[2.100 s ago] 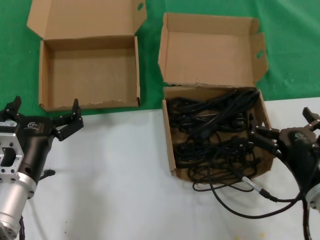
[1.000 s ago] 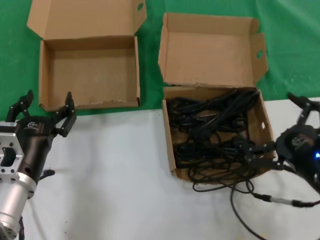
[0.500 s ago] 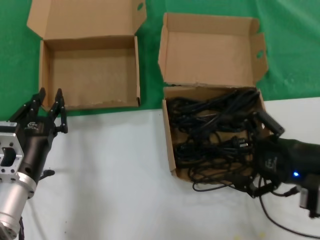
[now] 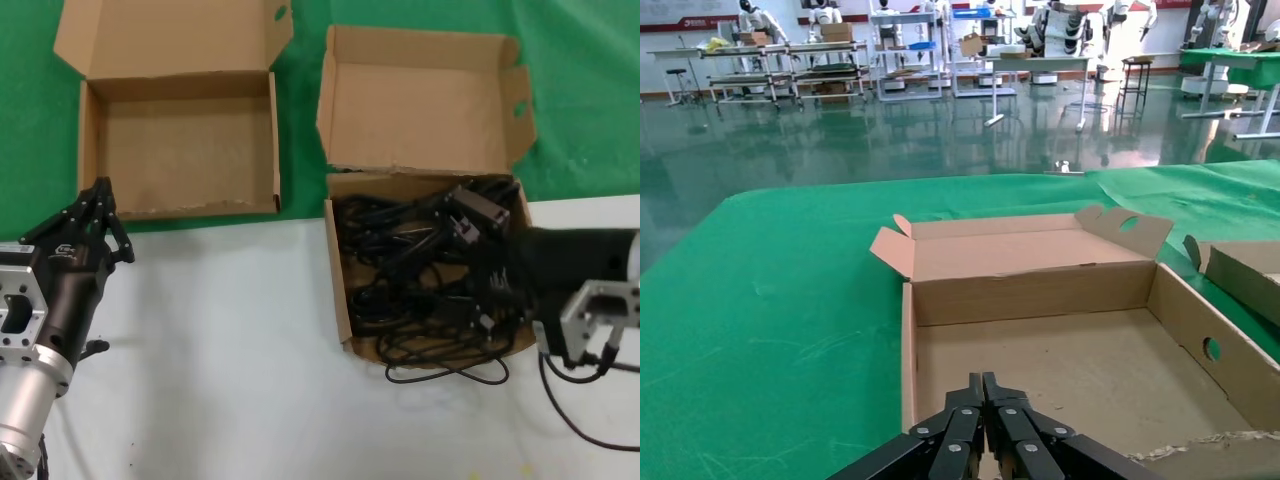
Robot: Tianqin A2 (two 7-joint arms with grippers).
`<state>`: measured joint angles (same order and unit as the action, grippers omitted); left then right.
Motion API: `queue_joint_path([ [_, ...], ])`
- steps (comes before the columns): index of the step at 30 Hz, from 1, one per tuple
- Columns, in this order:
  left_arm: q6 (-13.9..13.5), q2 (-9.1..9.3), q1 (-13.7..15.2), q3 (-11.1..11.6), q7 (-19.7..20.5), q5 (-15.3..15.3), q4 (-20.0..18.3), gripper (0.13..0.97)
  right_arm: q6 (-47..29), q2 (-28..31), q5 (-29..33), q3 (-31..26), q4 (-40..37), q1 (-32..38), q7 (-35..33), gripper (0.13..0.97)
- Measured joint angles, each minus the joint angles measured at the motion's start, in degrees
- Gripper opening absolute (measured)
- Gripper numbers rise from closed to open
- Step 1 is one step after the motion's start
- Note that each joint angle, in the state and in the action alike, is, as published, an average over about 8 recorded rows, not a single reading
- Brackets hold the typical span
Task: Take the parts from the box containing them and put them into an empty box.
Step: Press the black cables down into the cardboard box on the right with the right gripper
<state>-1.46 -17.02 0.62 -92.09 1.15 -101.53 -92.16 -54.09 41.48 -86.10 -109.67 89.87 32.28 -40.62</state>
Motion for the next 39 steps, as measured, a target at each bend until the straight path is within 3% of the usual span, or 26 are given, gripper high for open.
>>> queue_joint_path([
  [13,0.0,0.00,0.0,0.0,0.0,0.0,0.0,0.146,1.0,-1.9,7.4,-5.9,-2.6,7.6,3.5,0.805],
  [21,0.0,0.00,0.0,0.0,0.0,0.0,0.0,0.145,1.6,-2.4,9.2,-7.6,-4.3,9.2,4.5,0.628],
  [25,0.0,0.00,0.0,0.0,0.0,0.0,0.0,0.145,1.8,-2.9,9.3,-8.1,-5.6,10.0,4.7,0.628],
  [33,0.0,0.00,0.0,0.0,0.0,0.0,0.0,0.145,1.7,-3.7,9.3,-9.0,-7.8,11.6,5.6,0.415],
  [39,0.0,0.00,0.0,0.0,0.0,0.0,0.0,0.145,1.5,-4.0,9.4,-9.4,-9.0,12.4,6.7,0.319],
])
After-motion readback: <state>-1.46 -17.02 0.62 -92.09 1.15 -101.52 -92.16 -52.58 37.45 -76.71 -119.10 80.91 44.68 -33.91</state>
